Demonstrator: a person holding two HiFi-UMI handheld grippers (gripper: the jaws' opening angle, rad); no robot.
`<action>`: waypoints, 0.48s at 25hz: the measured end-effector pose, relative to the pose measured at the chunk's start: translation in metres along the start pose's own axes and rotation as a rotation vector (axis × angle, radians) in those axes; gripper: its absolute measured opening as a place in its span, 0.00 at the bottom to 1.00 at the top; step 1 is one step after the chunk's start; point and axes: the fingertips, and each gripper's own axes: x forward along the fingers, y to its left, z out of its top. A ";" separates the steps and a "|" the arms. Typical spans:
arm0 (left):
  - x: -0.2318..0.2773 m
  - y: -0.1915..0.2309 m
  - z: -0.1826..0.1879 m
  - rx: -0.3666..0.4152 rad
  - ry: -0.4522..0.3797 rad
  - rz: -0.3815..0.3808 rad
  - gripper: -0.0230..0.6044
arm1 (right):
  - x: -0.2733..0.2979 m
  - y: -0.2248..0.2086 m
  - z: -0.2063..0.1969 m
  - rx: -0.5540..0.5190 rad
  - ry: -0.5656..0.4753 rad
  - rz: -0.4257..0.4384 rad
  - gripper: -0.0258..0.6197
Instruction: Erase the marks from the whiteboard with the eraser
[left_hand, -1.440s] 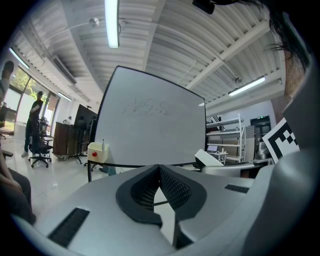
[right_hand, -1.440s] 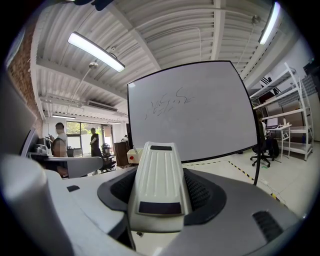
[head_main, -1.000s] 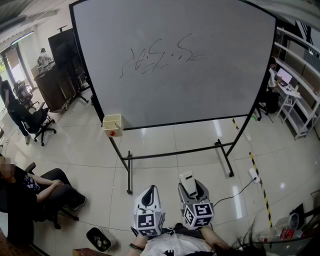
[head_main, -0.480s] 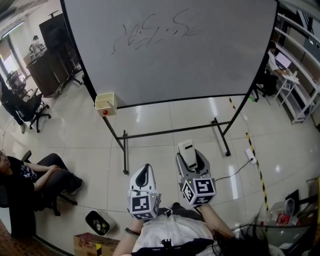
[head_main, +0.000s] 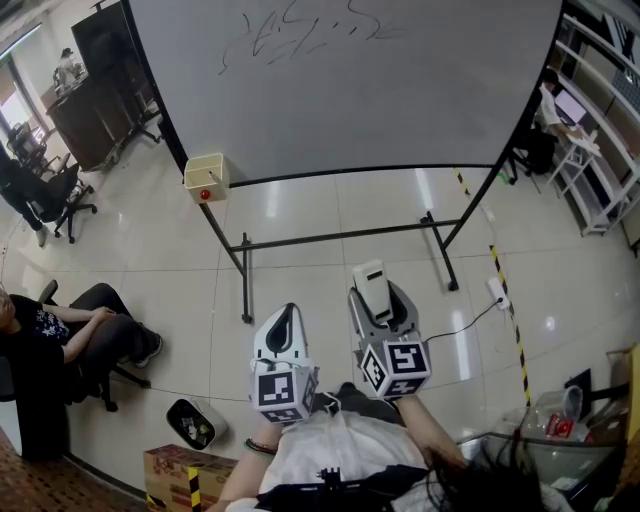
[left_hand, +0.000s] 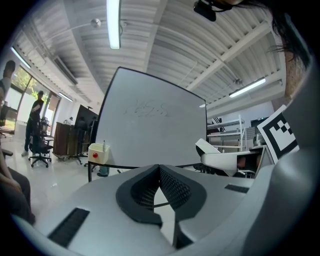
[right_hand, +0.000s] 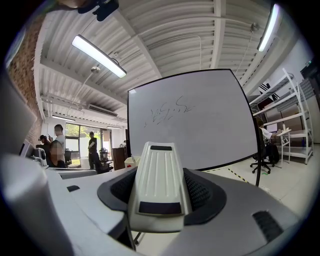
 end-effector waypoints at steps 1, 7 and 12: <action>-0.001 0.001 -0.002 0.000 0.002 0.004 0.03 | -0.001 0.000 -0.001 0.001 0.002 0.000 0.47; -0.005 -0.004 0.000 0.002 0.004 -0.004 0.03 | -0.006 0.002 -0.007 0.004 0.010 0.005 0.48; -0.007 -0.009 -0.001 0.007 0.002 -0.007 0.03 | -0.011 0.000 -0.012 0.007 0.020 0.008 0.47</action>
